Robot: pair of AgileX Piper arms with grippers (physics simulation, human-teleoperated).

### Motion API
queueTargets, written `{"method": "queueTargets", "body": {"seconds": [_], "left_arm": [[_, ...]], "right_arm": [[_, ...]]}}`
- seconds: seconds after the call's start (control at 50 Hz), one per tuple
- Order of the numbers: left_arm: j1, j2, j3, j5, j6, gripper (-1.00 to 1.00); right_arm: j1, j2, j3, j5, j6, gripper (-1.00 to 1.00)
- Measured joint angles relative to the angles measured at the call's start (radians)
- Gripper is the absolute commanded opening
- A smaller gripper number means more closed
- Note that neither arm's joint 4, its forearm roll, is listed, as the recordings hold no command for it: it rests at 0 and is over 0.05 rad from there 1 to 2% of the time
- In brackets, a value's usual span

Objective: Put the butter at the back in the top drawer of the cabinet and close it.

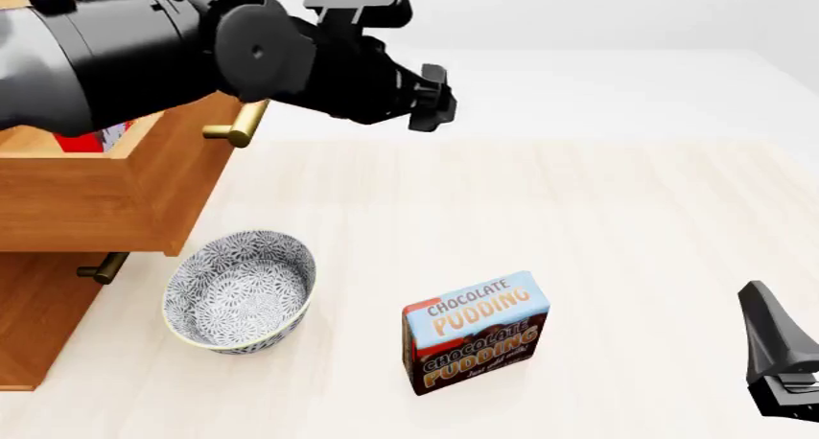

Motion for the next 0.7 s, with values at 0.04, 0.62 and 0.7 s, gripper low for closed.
{"method": "queueTargets", "body": {"seconds": [0.04,0.62,0.7], "left_arm": [[0.004,0.004,0.014,-0.009,-0.004,1.00],[0.107,-0.032,0.172,-0.067,-0.003,1.00],[0.123,-0.045,0.188,-0.069,-0.001,1.00]], "right_arm": [[0.000,0.000,0.000,0.000,0.000,1.00],[0.000,0.000,0.000,0.000,0.000,1.00],[0.000,0.000,0.000,0.000,0.000,1.00]]}}
